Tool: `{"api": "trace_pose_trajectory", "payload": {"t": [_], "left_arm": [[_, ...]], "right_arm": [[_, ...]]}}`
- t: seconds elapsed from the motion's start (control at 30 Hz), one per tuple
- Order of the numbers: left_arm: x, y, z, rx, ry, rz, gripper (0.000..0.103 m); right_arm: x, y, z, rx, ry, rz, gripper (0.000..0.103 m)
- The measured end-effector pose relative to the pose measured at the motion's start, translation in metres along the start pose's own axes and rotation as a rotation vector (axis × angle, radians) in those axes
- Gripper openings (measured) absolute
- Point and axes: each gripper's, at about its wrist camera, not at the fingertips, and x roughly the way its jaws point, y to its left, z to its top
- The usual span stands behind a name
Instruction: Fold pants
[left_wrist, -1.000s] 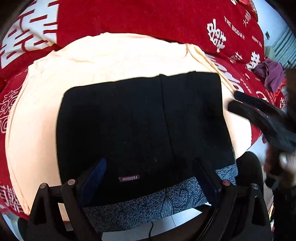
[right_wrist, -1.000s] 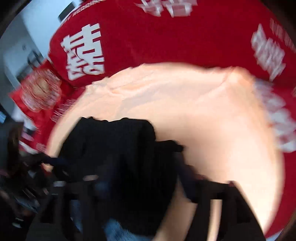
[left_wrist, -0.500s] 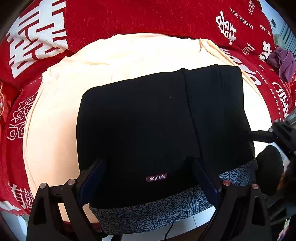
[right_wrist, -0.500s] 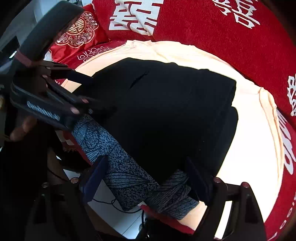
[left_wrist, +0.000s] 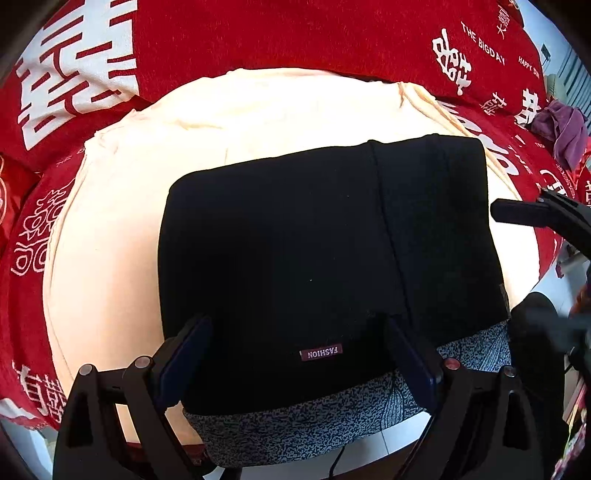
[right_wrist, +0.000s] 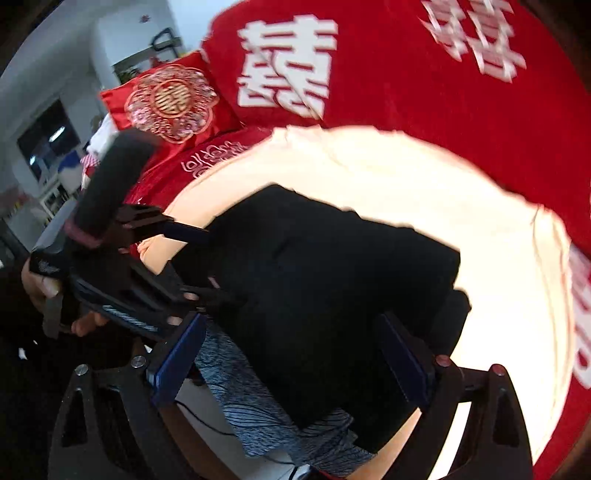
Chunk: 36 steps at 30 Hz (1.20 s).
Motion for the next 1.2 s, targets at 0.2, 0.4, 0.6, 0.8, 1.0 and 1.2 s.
{"api": "trace_pose_trajectory", "payload": {"t": [0.2,0.4,0.6,0.8,1.0,1.2], "left_arm": [[0.0,-0.002,-0.001,0.007,-0.002,0.015,0.095],[0.001,0.0,-0.002,0.01,-0.003,0.019,0.095],[0.003,0.001,-0.001,0.008,-0.004,0.006,0.095],[-0.016,0.02,-0.008,-0.064,-0.018,-0.016,0.095],[0.005,0.022,-0.015,-0.04,0.019,0.028,0.102],[-0.017,0.04,-0.028,-0.122,-0.006,-0.029,0.102]], "right_arm": [[-0.012,-0.004,0.006,0.067,-0.078,0.03,0.095],[0.012,0.001,0.028,0.059,-0.062,0.006,0.095],[0.066,-0.011,0.038,0.047,0.104,-0.107,0.103],[0.029,0.003,0.022,0.095,0.064,-0.071,0.103],[0.035,0.002,-0.027,0.134,0.108,-0.159,0.103],[-0.015,0.013,-0.046,0.249,-0.006,-0.105,0.103]]}}
